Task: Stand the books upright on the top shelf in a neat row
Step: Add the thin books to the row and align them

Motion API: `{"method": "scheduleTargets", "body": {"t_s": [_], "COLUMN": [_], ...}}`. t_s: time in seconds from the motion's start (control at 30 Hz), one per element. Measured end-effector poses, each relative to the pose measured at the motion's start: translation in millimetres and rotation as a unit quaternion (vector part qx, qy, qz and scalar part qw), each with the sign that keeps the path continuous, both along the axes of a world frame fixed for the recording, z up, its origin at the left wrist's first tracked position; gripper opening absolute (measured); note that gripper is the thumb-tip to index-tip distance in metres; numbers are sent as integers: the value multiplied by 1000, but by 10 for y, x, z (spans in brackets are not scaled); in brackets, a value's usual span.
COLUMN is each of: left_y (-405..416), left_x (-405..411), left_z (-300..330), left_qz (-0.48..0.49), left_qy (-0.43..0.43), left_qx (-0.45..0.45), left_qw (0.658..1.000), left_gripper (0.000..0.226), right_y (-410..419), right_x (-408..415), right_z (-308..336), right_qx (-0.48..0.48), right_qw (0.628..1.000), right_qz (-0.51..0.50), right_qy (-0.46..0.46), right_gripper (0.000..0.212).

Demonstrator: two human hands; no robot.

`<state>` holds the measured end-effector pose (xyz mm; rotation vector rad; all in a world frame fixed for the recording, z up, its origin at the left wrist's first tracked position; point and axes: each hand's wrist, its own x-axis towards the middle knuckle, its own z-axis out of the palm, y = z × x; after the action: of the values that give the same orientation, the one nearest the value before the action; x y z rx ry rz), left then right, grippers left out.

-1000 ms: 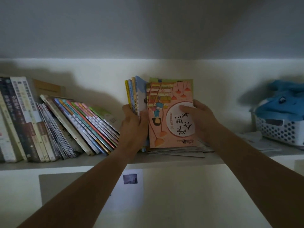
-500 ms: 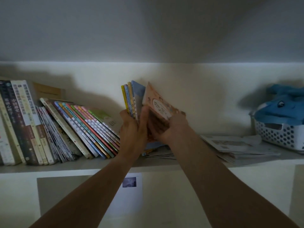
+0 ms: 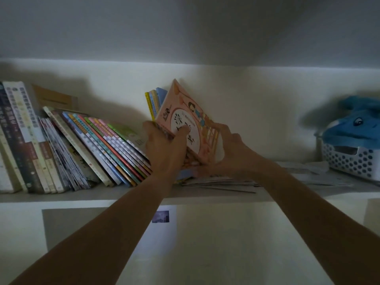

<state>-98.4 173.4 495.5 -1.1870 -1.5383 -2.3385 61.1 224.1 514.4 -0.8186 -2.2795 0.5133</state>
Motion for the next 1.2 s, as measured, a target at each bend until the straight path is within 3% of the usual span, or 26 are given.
{"method": "scheduleTargets", "body": {"t_s": [0.03, 0.17, 0.37, 0.5, 0.7, 0.77, 0.97, 1.1, 1.2], "left_y": [-25, -98, -41, 102, 253, 245, 141, -26, -122], "left_x": [-5, -73, -57, 99, 77, 19, -48, -186, -318], "left_z": [27, 150, 366, 389, 57, -11, -10, 129, 150], "left_qz": [6, 25, -33, -38, -68, -62, 107, 212, 352], "left_qy": [13, 79, 17, -15, 120, 152, 222, 211, 176], "left_qx": [2, 4, 29, 26, -62, -105, -148, -96, -112], "left_qw": [1000, 997, 999, 999, 988, 981, 958, 949, 912], "left_gripper": [49, 49, 44, 43, 48, 60, 62, 66, 87], "right_y": [77, 528, 624, 618, 744, 755, 841, 677, 521], "right_x": [-3, -104, -262, -321, -254, -278, -438, -841, -1223], "right_z": [11, 216, 432, 209, -113, -116, -19, 178, 194], "right_qx": [-20, -69, -107, -187, -325, -343, -342, -325, -326], "right_qw": [999, 979, 972, 959, 919, 910, 891, 880, 875], "right_qz": [34, 32, 74, 81, 131, 141, 220, 282, 297], "right_qy": [6, 190, 197, 198, 181, 183, 202, 199, 199], "right_gripper": [123, 103, 52, 48, 18, 15, 48, 50, 38]}}
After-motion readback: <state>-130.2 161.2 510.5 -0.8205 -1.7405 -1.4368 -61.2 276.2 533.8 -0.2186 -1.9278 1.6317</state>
